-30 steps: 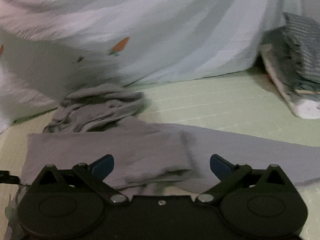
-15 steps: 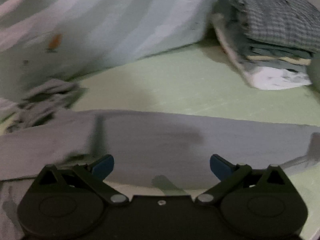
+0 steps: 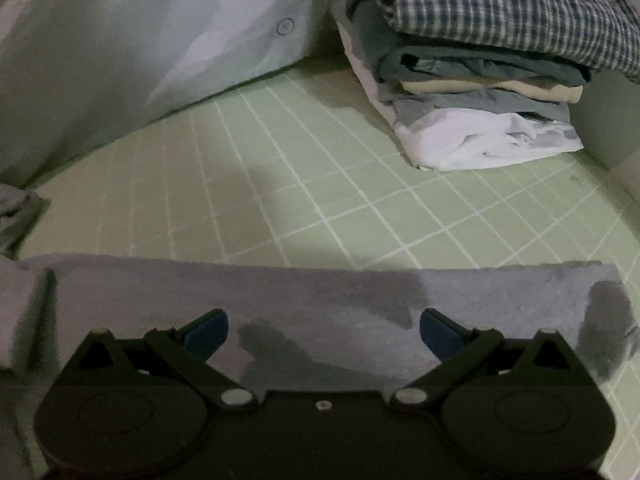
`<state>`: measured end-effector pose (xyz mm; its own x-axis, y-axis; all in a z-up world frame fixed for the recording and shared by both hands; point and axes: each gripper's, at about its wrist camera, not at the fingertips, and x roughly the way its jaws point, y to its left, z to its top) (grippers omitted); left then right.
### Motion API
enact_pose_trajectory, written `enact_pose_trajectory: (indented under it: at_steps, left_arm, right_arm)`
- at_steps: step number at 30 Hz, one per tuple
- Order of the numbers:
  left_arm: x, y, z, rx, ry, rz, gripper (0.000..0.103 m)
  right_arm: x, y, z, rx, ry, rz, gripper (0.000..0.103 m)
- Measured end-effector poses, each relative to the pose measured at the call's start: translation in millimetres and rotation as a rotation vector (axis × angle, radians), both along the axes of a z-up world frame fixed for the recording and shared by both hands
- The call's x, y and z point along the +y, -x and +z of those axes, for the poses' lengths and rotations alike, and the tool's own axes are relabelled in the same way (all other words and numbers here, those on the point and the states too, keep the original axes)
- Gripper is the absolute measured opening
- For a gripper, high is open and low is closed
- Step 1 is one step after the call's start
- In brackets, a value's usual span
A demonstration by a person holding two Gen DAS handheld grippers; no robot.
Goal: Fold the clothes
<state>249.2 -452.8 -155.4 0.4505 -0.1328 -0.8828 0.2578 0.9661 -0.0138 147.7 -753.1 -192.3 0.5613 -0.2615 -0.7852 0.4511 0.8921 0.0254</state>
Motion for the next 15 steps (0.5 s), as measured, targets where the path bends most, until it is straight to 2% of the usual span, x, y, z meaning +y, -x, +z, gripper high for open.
enact_pose_trajectory:
  at_steps: [4, 5, 8, 11, 15]
  left_arm:
    - [-8.0, -1.4, -4.7, 0.016, 0.018, -0.033, 0.025]
    - [-8.9, -1.9, -4.4, 0.016, 0.023, -0.044, 0.017]
    - [-9.5, -0.8, -2.4, 0.006, 0.026, -0.068, 0.006]
    - [-4.9, 2.2, 2.2, -0.007, 0.026, -0.075, 0.006]
    - [27.7, 7.5, 21.1, -0.062, -0.008, -0.049, 0.006]
  right_arm:
    - [-0.2, -2.0, -10.4, 0.029, 0.004, -0.010, 0.103]
    - [0.7, -2.3, -11.1, 0.025, 0.009, -0.008, 0.103]
    - [2.3, -4.8, -11.8, 0.020, 0.014, -0.002, 0.103]
    - [3.8, -7.3, -11.7, 0.024, 0.019, -0.002, 0.103]
    - [7.2, -6.7, -10.9, 0.026, 0.031, -0.005, 0.103]
